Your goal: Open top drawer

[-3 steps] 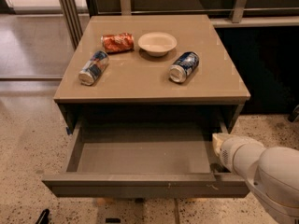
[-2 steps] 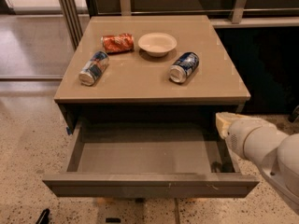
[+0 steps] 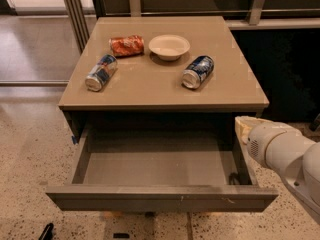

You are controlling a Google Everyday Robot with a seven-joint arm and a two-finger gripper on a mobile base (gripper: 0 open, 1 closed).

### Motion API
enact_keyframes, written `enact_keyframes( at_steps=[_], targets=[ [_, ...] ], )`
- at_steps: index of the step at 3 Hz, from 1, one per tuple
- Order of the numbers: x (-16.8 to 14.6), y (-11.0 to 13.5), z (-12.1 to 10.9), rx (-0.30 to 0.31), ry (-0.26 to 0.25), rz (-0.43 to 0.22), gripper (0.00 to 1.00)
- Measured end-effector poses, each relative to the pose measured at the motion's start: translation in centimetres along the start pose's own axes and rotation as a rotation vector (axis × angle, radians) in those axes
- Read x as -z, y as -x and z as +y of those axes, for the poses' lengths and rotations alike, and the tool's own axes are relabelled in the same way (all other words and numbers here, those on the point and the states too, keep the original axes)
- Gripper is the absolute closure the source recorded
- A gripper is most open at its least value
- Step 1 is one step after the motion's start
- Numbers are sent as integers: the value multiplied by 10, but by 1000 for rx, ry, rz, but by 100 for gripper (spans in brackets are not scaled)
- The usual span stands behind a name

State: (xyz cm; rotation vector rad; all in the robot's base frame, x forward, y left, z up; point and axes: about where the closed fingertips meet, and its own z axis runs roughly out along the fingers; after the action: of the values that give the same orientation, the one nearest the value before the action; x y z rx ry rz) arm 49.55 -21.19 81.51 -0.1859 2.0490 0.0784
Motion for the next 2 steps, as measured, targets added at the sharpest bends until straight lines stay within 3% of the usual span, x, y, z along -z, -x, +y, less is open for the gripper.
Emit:
enact_keyframes(
  at_steps=[2],
  targets=[
    [0, 0, 0, 0, 0, 0, 12]
  ],
)
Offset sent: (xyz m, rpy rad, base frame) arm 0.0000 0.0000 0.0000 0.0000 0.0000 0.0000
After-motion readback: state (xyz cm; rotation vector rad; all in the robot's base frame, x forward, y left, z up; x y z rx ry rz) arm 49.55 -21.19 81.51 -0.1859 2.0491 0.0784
